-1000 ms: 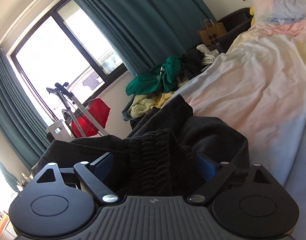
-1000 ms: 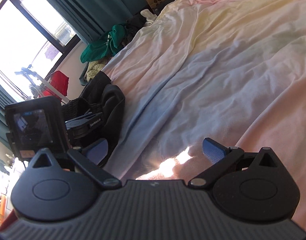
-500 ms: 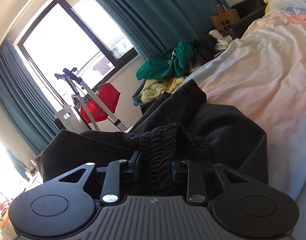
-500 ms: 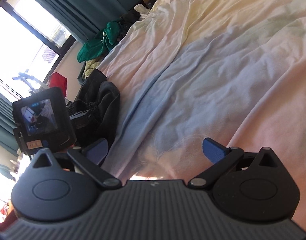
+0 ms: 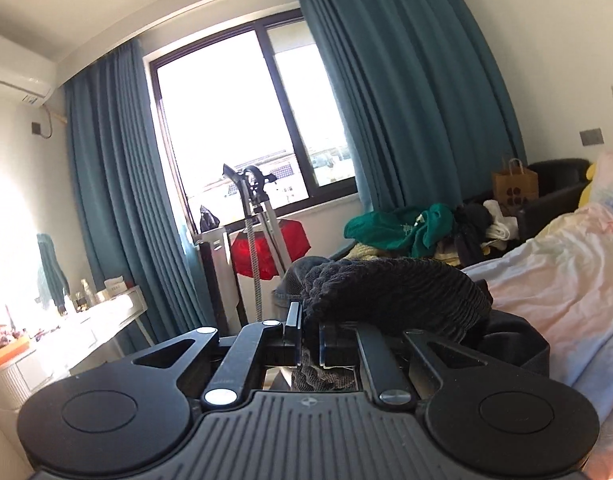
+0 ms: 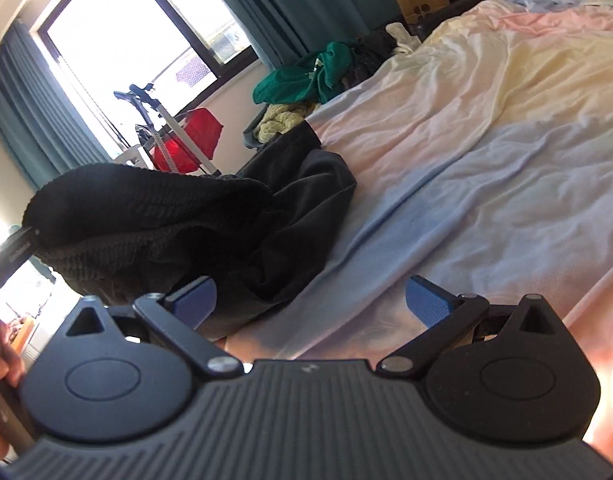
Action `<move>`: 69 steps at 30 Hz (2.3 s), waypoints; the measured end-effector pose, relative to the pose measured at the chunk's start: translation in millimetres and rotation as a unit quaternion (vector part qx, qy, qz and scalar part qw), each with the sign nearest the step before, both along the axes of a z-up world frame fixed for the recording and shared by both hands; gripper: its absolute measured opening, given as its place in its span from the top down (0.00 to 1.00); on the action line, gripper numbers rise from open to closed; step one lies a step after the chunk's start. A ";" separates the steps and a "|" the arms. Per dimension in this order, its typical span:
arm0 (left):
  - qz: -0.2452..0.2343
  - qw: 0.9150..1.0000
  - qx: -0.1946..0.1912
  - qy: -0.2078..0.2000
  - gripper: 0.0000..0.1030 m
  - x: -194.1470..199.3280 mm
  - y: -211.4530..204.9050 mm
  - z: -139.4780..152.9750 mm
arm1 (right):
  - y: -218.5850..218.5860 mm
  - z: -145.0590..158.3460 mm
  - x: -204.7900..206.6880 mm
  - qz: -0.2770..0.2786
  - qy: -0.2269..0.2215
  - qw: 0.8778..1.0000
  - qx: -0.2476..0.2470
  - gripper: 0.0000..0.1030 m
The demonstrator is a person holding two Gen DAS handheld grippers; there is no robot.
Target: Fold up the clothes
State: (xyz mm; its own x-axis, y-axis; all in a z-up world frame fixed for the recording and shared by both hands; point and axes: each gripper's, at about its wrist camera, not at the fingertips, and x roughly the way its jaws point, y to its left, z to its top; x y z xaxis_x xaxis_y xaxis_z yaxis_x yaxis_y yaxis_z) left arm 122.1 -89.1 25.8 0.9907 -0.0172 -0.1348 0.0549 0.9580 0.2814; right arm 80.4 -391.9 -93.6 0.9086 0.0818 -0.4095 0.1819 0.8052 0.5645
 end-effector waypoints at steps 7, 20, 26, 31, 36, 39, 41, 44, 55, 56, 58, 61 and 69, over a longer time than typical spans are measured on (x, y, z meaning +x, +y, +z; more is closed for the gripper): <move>0.104 0.987 -0.118 0.032 0.93 -56.5 150.9 -7.0 | 52.6 28.9 -20.7 0.061 -0.057 0.992 -0.098 0.00; 0.166 0.933 -0.295 0.121 0.87 -59.5 303.7 -73.8 | 223.5 -11.8 -2.0 0.256 -0.026 0.912 -0.318 0.00; 0.170 0.930 -0.301 0.124 0.86 -32.7 288.0 -78.6 | 262.5 -34.2 8.6 0.240 -0.050 0.883 -0.400 0.11; 0.167 0.931 -0.301 0.121 0.85 -27.0 287.4 -80.4 | 256.4 -25.6 25.5 0.171 -0.077 0.914 -0.360 0.23; 0.168 0.935 -0.287 0.121 0.83 -24.5 280.9 -80.9 | 251.9 -23.8 54.7 0.132 -0.100 0.912 -0.375 0.23; 0.168 0.945 -0.257 0.118 0.75 -21.5 271.5 -82.0 | 245.9 -19.8 70.1 0.144 -0.114 0.924 -0.337 0.27; 0.165 0.946 -0.253 0.115 0.74 -20.7 268.5 -84.0 | 248.9 -19.6 72.4 0.147 -0.119 0.920 -0.342 0.49; 0.161 0.946 -0.259 0.111 0.73 -20.7 266.6 -86.1 | 249.3 -17.0 72.5 0.148 -0.108 0.930 -0.319 0.83; 0.141 0.944 -0.278 0.106 0.73 -34.5 272.1 -83.5 | 254.8 44.4 3.2 0.158 -0.133 0.902 -0.379 0.88; 0.137 0.944 -0.281 0.107 0.73 -35.9 273.3 -82.5 | 254.4 50.7 -7.0 0.166 -0.128 0.900 -0.382 0.88; 0.131 0.941 -0.292 0.108 0.73 -39.6 277.0 -80.1 | 253.0 59.5 -26.0 0.183 -0.111 0.901 -0.377 0.88; 0.123 0.936 -0.308 0.114 0.76 -45.1 282.5 -77.0 | 252.6 65.2 -51.4 0.214 -0.074 0.905 -0.360 0.88; 0.107 0.939 -0.285 0.161 0.76 -49.6 278.3 -82.9 | 266.0 4.2 -69.5 0.275 0.068 0.903 -0.324 0.85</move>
